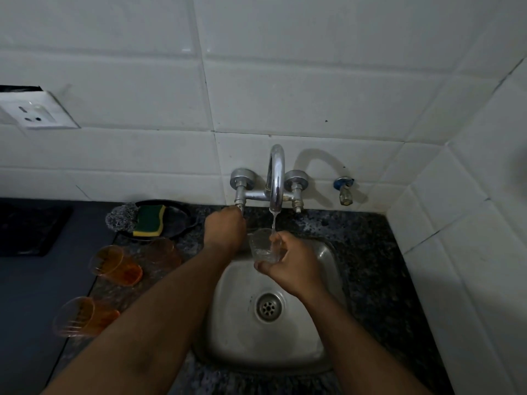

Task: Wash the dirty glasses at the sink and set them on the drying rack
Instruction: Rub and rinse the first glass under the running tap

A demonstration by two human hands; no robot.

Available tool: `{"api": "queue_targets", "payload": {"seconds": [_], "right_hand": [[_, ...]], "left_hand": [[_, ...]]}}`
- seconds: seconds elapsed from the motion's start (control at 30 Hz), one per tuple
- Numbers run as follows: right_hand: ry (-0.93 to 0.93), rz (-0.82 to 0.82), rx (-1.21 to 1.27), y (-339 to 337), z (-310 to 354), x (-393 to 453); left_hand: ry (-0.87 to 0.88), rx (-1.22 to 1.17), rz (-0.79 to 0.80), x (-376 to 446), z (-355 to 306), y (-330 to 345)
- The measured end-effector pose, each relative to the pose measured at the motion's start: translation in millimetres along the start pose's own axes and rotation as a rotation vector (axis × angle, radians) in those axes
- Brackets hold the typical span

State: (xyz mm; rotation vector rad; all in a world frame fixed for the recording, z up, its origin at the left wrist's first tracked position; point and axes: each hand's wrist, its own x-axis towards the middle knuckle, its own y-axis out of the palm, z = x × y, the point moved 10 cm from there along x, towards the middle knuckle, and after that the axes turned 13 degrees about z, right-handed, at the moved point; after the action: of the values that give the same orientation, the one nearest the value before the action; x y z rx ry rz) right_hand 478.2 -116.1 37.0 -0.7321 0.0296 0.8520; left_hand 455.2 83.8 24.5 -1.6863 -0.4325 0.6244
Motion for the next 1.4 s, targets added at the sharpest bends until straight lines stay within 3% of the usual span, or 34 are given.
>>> {"api": "queue_targets", "payload": {"seconds": [0.1, 0.2, 0.33, 0.4, 0.5, 0.57, 0.73, 0.97, 1.23, 1.3, 1.4], "right_hand": [[0.02, 0.005, 0.004, -0.6, -3.0, -3.4], [0.038, -0.058, 0.05, -2.5, -9.3, -5.2], [0.032, 0.01, 0.139, 11.2, -15.7, -2.6], [0.041, -0.001, 0.132, 11.3, -18.2, -4.0], [0.04, 0.014, 0.202, 12.0, -20.7, -3.6], [0.062, 0.098, 0.211, 20.9, -21.5, -2.4], [0.113, 0.116, 0.265, 27.7, -36.9, -4.0], [-0.036, 0.075, 0.318, 37.6, -28.0, -15.9], [0.072, 0.117, 1.019, 67.9, -60.3, -11.9], [0.084, 0.107, 1.105, 68.4, -62.9, -10.9], [0.127, 0.08, 1.024, 60.9, -68.7, -6.1]], "left_hand": [[0.022, 0.01, 0.01, -1.4, -1.8, -1.8], [-0.033, -0.136, 0.088, -4.7, 7.5, 6.4], [-0.247, -0.495, 0.287, -24.4, 33.2, 41.3], [-0.298, -0.845, 0.445, -39.1, 30.8, 69.9], [-0.218, -1.298, 0.691, -69.3, 2.8, 96.9], [-0.138, -1.403, 0.743, -89.7, -7.3, 99.6], [-0.063, -1.622, 0.805, -123.3, -18.8, 103.9], [-0.215, -1.464, 0.613, -119.1, 11.3, 93.2], [-0.071, -0.796, 0.296, -69.1, 15.1, -0.1], [-0.061, -0.674, 0.243, -64.9, 8.0, -15.0], [-0.017, -0.521, 0.151, -64.0, -5.5, -33.5]]}}
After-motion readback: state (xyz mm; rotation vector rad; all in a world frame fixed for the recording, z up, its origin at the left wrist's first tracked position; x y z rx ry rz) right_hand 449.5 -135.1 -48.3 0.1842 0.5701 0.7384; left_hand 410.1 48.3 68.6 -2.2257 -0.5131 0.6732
